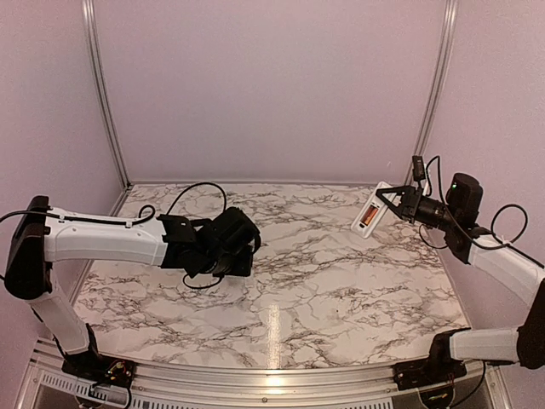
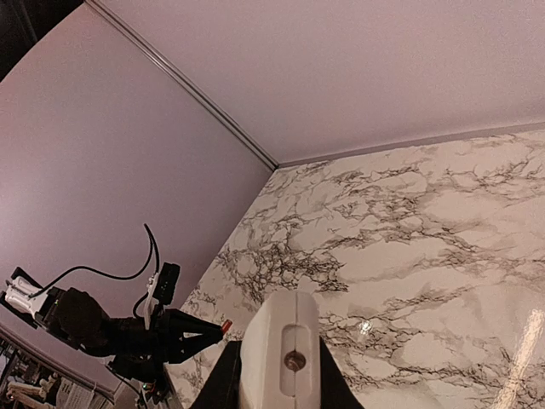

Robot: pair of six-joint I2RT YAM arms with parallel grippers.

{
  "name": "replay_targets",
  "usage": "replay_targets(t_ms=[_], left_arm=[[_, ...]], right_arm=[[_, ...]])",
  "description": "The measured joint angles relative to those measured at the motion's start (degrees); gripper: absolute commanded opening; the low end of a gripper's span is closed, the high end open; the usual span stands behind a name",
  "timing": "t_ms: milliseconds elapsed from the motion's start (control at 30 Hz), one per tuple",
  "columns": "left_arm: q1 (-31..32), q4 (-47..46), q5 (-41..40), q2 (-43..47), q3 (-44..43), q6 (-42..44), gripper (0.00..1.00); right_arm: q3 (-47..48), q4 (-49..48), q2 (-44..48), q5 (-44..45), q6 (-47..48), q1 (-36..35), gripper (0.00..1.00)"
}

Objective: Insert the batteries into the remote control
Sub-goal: Place the battery at the center of the board.

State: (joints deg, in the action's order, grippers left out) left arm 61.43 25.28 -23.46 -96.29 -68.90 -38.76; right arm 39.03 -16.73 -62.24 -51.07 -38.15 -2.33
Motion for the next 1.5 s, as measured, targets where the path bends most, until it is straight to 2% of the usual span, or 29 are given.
replay_targets(t_ms=[267, 567, 733, 933, 1000, 1200, 1367, 1500], left_arm=[[-0.2, 6.6, -2.7, -4.1, -0.3, -27.1, 0.00], [-0.9, 8.3, 1.1, -7.1, 0.1, -44.6, 0.00], [-1.2, 8.7, 4.3, -13.0, 0.1, -48.5, 0.00], [-1.2, 9.0, 4.5, -13.4, -0.2, -51.5, 0.00], [-1.2, 9.6, 4.8, -13.8, -0.7, -52.1, 0.06], [-1.2, 10.2, 5.7, -14.8, -1.8, -52.1, 0.16], [-1.6, 10.7, 7.1, -15.3, -3.1, -51.2, 0.32], [-1.6, 11.1, 8.1, -15.5, -3.9, -49.8, 0.40]], right_arm=[[-0.2, -0.8, -0.1, -0.2, -0.8, 0.0, 0.00], [-0.9, -1.7, -0.1, -0.6, -1.2, 0.0, 0.00], [-1.7, -1.8, 0.1, -0.9, -1.5, 0.0, 0.00], [-1.9, -1.8, 0.7, -1.1, -1.9, 0.0, 0.00], [-1.9, -1.8, 0.8, -1.1, -2.0, 0.0, 0.00], [-1.9, -1.9, 0.8, -1.1, -2.1, 0.0, 0.00], [-1.9, -2.2, 0.8, -1.1, -2.2, 0.0, 0.00], [-1.9, -2.5, 1.0, -1.1, -2.2, 0.0, 0.00]])
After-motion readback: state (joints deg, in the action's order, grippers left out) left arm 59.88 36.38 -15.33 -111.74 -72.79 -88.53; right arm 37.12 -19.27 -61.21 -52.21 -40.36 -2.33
